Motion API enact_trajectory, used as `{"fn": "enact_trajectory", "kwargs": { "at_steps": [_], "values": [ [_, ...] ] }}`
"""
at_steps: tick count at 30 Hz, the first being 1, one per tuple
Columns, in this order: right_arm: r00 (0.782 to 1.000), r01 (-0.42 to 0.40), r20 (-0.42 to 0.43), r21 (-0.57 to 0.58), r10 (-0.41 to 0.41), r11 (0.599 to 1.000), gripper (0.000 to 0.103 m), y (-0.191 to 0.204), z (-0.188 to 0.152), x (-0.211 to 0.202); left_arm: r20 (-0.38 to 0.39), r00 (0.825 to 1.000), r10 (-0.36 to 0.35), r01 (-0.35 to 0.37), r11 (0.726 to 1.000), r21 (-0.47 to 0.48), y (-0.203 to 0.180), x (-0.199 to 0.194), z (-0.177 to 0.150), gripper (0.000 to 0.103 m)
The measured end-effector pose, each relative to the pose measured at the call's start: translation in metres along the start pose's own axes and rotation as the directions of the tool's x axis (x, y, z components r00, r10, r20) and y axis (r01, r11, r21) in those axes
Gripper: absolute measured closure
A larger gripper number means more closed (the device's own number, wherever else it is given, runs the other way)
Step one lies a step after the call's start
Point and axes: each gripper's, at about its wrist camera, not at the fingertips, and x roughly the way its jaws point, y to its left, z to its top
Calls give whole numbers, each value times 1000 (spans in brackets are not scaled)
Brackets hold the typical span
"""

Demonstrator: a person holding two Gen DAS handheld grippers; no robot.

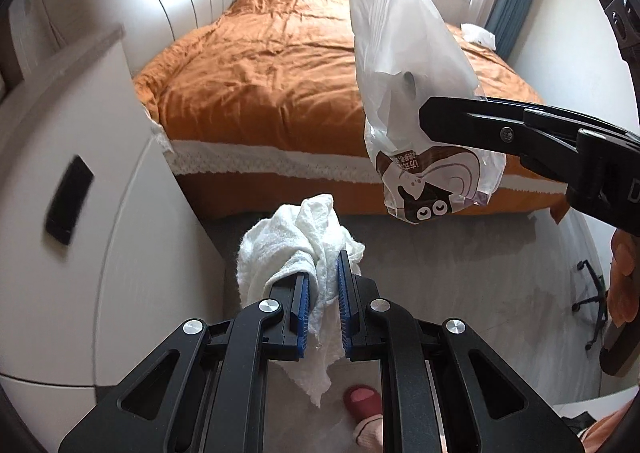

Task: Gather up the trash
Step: 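Carry tissue and bag over the white bin and open both tools, then move both open tools back to the desk toward the remaining trash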

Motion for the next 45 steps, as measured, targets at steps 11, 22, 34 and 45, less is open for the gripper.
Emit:
{"fn": "enact_trajectory", "kwargs": {
  "at_steps": [11,22,34,45],
  "values": [
    [985,-13,-171,32,18,999,71,-55,-97,152,-130,989,-75,70,997,-42,24,170,-73,90],
    [962,54,-271,59,-36,997,4,-80,-157,214,-167,985,-50,43,998,-47,41,246,-110,5],
    [984,54,-170,52,-44,997,4,-43,-95,158,-86,995,-49,42,996,-80,36,156,-72,5],
    [999,37,-33,62,-35,997,4,-15,-32,51,52,999,10,-6,996,-84,23,27,-22,5]
  ]
}}
